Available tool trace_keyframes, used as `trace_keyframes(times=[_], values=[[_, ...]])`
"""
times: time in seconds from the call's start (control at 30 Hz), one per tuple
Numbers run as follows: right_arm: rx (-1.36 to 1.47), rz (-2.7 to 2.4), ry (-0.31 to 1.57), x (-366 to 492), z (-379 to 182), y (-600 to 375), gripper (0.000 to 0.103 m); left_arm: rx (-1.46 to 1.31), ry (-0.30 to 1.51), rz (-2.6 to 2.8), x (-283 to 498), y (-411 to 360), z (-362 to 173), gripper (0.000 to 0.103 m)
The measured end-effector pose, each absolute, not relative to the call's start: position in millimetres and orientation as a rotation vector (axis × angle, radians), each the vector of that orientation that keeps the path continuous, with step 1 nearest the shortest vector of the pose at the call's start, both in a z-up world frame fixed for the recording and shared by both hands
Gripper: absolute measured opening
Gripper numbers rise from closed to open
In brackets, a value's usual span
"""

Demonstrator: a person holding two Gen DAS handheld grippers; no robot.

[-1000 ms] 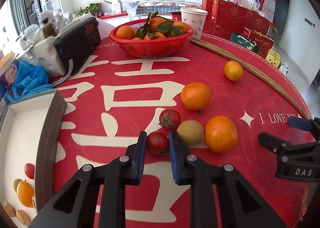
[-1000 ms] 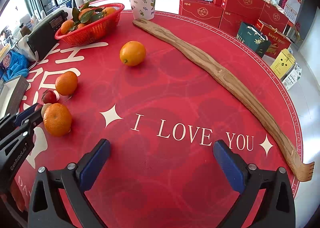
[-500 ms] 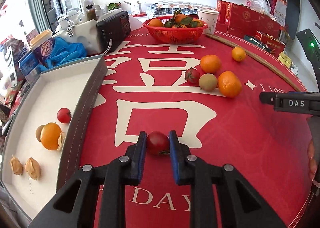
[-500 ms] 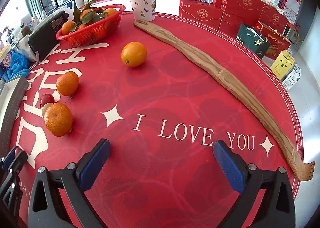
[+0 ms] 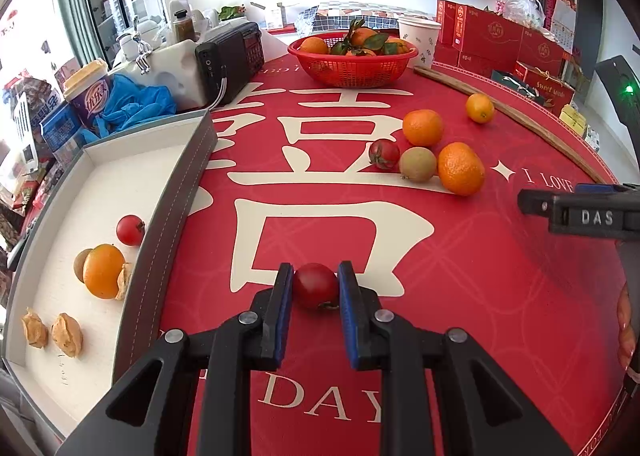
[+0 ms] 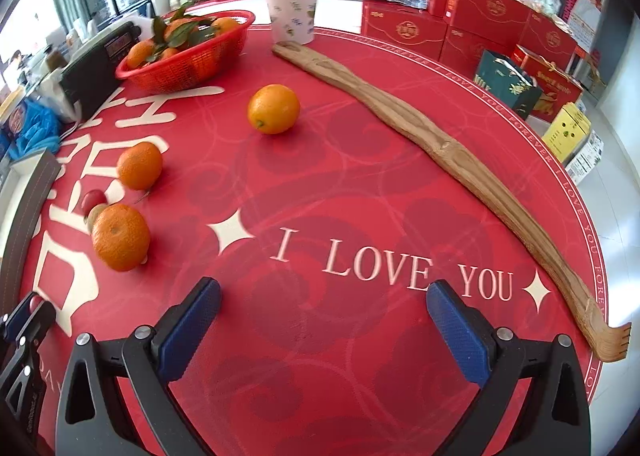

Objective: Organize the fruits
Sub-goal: 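Grasp an orange with the right gripper while the left gripper holds the tomato, then carry the tomato and the orange toward the white tray with both grippers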

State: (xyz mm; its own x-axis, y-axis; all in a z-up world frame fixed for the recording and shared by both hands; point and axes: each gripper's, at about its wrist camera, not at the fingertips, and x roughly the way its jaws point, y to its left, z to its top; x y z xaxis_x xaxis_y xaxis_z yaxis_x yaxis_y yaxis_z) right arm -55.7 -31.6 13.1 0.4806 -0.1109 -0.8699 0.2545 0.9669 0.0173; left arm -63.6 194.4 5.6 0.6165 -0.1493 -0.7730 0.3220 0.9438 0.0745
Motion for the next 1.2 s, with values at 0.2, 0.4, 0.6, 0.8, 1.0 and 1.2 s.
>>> trace_keyframes(times=[0.2, 0.4, 0.6, 0.8, 1.0, 1.2], values=[[0.018, -0.003, 1.032, -59, 15, 24, 0.103, 0.215, 0.866, -0.274, -63, 194, 6, 0.025], [0.0, 0.028, 1.001, -58, 13, 38, 0.103, 0.214, 0.866, -0.274, -63, 194, 6, 0.025], [-0.013, 0.059, 0.991, -44, 12, 45, 0.103, 0.219, 0.865, -0.271, -64, 193, 6, 0.025], [-0.033, 0.101, 0.97, -25, 14, 62, 0.095, 0.207, 0.868, -0.277, -64, 193, 5, 0.025], [0.0, 0.081, 0.916, -23, 21, 59, 0.039, 0.21, 0.867, -0.275, -64, 193, 5, 0.025], [0.183, 0.079, 0.913, -38, 22, 26, 0.039, 0.189, 0.874, -0.275, -64, 195, 5, 0.025]])
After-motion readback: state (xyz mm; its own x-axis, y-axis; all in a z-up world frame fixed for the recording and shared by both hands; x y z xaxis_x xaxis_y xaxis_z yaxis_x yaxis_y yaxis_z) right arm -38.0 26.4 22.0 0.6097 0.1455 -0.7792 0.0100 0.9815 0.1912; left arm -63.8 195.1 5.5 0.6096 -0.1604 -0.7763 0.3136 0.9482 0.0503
